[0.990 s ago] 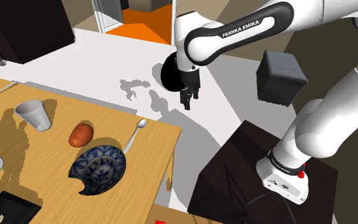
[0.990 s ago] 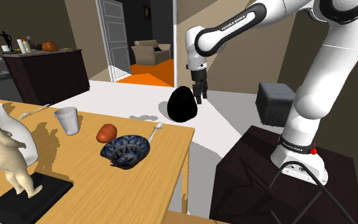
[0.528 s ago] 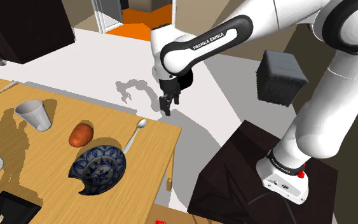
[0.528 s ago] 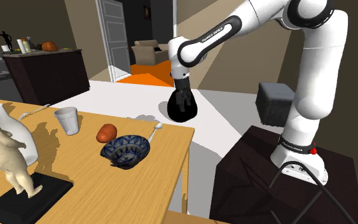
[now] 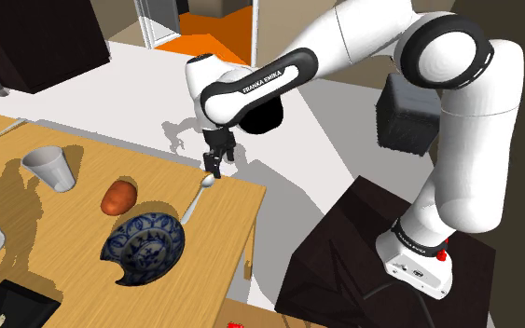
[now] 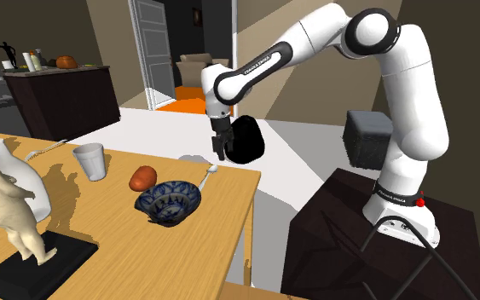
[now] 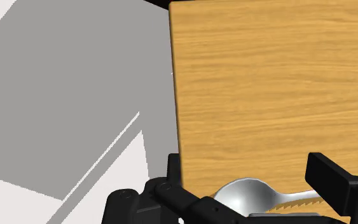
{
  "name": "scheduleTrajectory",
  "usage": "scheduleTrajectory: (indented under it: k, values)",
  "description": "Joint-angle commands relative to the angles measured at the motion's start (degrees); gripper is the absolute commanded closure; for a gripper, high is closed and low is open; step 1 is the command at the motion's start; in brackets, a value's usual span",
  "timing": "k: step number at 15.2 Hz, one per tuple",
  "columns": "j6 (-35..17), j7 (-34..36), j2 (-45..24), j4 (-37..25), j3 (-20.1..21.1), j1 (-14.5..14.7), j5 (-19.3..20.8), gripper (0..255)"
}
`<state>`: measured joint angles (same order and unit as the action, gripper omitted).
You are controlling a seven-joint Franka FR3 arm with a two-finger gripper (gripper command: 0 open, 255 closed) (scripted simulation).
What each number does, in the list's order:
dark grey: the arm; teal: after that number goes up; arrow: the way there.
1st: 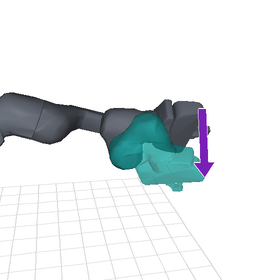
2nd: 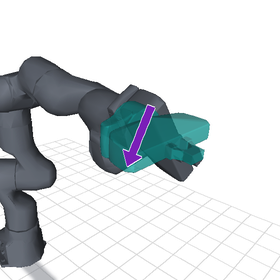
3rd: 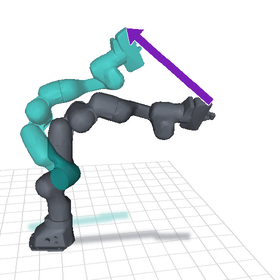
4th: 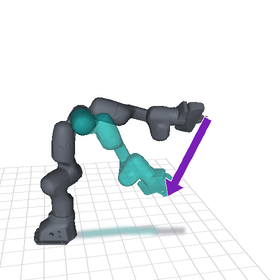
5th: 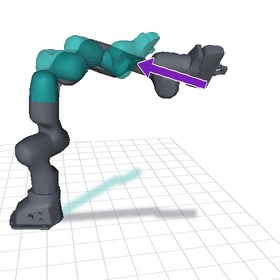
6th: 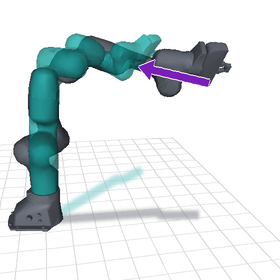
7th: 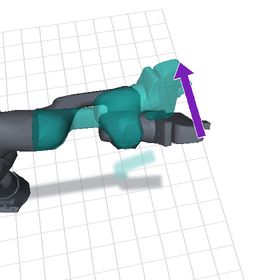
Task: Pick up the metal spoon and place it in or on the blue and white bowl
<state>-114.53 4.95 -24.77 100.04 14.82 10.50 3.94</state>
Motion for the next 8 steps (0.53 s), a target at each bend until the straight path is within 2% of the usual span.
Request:
scheduleTrajectory:
  k: [1, 3, 8]
  values:
    - [0.61, 0.53, -4.86, -5.69, -0.02, 1.39, 1.21, 0]
    - [1.28, 0.71, -8.76, -10.46, -0.16, 2.56, 2.08, 0]
    - [-2.02, 0.94, -9.93, -8.29, -0.39, 2.65, 2.42, 0]
